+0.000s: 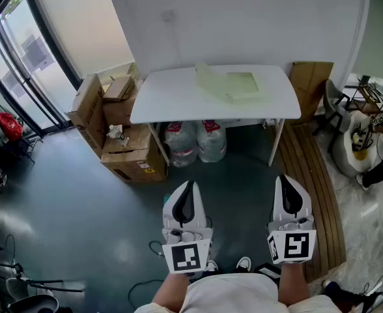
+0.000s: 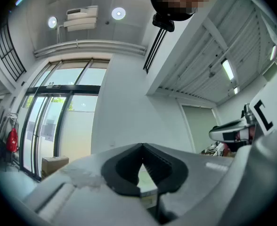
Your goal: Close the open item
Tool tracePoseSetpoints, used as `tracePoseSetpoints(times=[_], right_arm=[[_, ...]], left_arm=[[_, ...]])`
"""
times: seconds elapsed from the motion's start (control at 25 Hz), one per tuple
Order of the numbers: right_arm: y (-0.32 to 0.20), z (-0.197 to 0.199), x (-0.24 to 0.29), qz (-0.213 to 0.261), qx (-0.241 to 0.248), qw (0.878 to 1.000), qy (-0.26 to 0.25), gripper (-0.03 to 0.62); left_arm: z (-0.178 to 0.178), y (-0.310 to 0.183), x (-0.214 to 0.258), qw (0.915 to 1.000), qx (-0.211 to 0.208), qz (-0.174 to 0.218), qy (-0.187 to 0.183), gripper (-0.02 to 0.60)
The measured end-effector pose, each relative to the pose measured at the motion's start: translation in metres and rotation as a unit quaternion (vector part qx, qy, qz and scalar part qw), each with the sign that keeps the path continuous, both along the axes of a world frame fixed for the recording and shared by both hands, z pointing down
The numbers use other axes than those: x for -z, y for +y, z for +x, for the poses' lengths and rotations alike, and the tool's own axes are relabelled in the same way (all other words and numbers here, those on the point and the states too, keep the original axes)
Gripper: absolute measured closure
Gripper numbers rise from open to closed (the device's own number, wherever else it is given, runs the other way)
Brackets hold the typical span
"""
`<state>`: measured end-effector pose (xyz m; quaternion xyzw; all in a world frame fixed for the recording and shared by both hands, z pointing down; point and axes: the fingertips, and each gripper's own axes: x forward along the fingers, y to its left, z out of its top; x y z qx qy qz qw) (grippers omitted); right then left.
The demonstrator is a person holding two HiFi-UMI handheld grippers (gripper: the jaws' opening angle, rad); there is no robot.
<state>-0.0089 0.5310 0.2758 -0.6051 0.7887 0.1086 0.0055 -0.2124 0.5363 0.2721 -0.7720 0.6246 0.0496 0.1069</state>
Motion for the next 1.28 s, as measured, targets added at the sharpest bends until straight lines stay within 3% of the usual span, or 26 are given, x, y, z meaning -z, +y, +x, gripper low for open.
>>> tracePoseSetpoints(times=[0.6,1.0,1.28], right_arm=[[0.015,0.086,0.001,0.018,-0.004,1.000,0.008,0.592],[0.019,0.126,-0.025,-0.013,0.010,0.999,-0.033,0.592],[0.019,0.136,-0.030,-0.030,0.014,0.999,-0.011,0.592]], left_arm=[[0.088,0.020,0.008,0.9997,0.017,0.014,-0.012,0.581],[0.138,0.029,0.000,0.9994,0.016,-0.012,-0.029,0.581],[0.154,0.024,0.006,0.9992,0.000,0.006,-0.039,0.581]])
